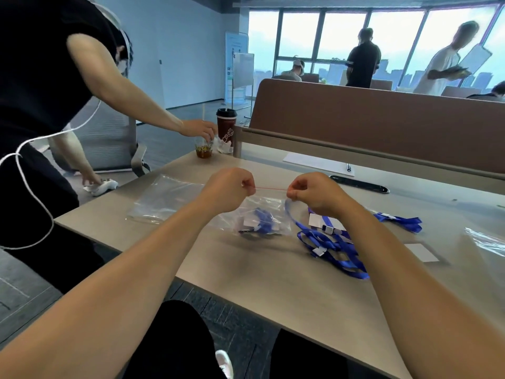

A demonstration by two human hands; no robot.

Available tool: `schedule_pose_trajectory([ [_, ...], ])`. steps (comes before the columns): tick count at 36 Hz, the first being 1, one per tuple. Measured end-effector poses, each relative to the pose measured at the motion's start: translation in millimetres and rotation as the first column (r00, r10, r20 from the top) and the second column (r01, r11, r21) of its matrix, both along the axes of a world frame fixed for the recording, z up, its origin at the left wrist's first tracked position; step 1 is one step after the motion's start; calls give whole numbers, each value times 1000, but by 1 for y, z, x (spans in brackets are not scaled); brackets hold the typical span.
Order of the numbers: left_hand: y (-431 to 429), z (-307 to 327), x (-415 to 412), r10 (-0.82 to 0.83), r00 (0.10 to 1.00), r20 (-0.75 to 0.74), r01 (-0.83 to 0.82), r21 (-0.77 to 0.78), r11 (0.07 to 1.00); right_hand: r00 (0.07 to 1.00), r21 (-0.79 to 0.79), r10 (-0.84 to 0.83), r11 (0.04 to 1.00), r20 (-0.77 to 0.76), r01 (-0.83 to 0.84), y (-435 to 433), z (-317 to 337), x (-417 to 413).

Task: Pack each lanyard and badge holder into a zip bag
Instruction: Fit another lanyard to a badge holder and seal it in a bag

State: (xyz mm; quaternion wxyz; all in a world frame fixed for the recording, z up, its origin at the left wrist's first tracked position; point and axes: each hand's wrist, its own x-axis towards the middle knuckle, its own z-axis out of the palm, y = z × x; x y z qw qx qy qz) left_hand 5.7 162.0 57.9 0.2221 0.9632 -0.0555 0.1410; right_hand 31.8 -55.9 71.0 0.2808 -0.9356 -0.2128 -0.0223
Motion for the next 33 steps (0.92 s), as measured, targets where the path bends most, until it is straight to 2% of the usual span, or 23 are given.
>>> schedule_pose_trajectory([
  [6,0,2,-1,22,1000,3,-22,-35,999,999,62,-40,997,-4,40,-10,-1,-2],
  [9,-1,6,-2,35,999,1,-35,-71,997,996,152,-93,984,17,89,-13,0,-3],
  [12,-2,11,-5,27,1000,3,-27,-102,994,994,260,-110,960,-8,108,-10,0,-6],
  [19,35,6,-5,96,995,-12,-96,-227,969,987,334,-148,928,-70,163,-8,1,-6],
  [22,47,0,-7,159,987,-15,-154,-337,929,977,400,-127,898,-169,186,-7,0,-7],
  [26,51,-3,-10,162,987,-5,-146,-464,874,962,471,-71,861,-265,194,1,-1,-10],
  [29,45,2,-15,131,991,-35,-124,-620,775,963,499,-80,842,-257,204,8,1,-10],
  [31,40,7,-16,98,995,-14,-80,-703,706,965,540,-118,810,-234,230,12,5,-9],
  [33,36,15,-15,102,994,38,-41,-734,678,969,589,-157,771,-191,241,12,12,-7],
])
